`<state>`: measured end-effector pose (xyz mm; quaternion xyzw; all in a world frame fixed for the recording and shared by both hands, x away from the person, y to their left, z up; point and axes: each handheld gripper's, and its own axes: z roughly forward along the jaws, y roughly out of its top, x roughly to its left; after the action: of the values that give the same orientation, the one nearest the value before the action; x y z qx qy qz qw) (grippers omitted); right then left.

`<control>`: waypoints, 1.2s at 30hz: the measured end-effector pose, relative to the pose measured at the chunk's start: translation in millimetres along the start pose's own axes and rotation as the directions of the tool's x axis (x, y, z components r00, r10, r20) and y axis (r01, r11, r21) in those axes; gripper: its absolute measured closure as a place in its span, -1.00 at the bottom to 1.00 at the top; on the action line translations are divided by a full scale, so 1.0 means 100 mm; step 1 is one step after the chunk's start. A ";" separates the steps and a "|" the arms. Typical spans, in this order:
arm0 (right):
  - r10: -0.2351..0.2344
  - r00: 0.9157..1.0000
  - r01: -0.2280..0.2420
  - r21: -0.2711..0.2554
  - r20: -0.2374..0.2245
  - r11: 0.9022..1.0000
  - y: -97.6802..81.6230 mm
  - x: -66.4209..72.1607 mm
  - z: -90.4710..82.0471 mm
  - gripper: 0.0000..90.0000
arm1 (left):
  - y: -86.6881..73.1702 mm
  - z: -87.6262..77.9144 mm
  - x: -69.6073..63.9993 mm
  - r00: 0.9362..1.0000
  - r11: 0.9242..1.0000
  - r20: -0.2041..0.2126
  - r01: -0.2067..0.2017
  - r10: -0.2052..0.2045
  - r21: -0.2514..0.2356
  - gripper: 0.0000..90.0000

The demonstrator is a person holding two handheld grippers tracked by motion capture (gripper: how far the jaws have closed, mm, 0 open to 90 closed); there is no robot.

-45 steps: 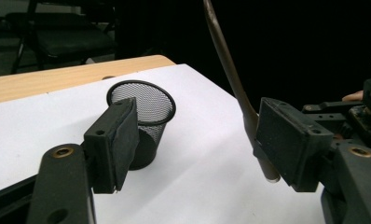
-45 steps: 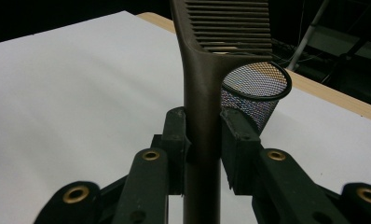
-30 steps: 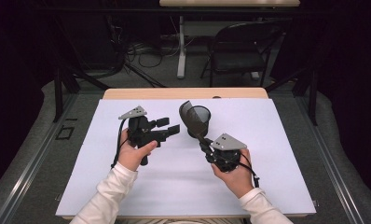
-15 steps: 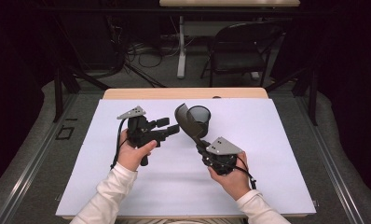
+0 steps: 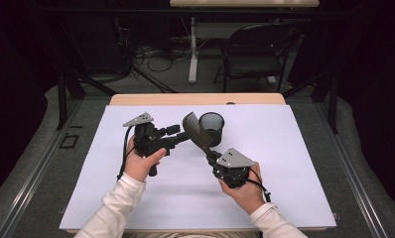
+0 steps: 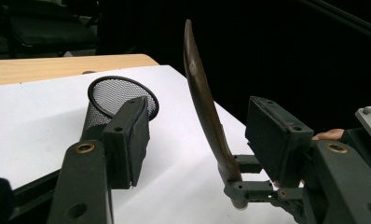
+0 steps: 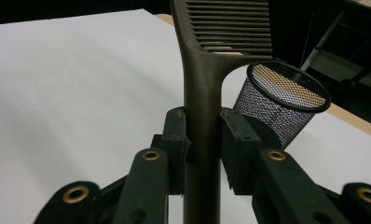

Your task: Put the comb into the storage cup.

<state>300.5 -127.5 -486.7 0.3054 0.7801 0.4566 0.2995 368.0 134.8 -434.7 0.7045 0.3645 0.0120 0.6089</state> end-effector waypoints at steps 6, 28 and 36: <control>-0.012 1.000 0.012 -0.003 -0.006 1.000 -0.01 0.03 0.01 0.62 | -0.01 -0.02 0.01 0.999 0.999 -0.006 0.036 -0.036 0.010 -0.03; -0.036 0.999 0.036 -0.002 -0.037 0.999 -0.03 0.17 0.06 0.62 | -0.02 -0.07 0.04 0.996 0.996 -0.009 0.086 -0.087 -0.034 0.38; -0.034 0.999 0.034 -0.005 -0.035 0.999 -0.03 0.19 0.06 0.62 | -0.05 -0.06 0.03 0.995 0.994 -0.014 0.102 -0.103 -0.046 0.42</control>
<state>292.9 -111.4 -495.6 0.2832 0.7892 0.4585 0.2944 364.9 142.0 -439.3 0.6707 0.4047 -0.0054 0.6216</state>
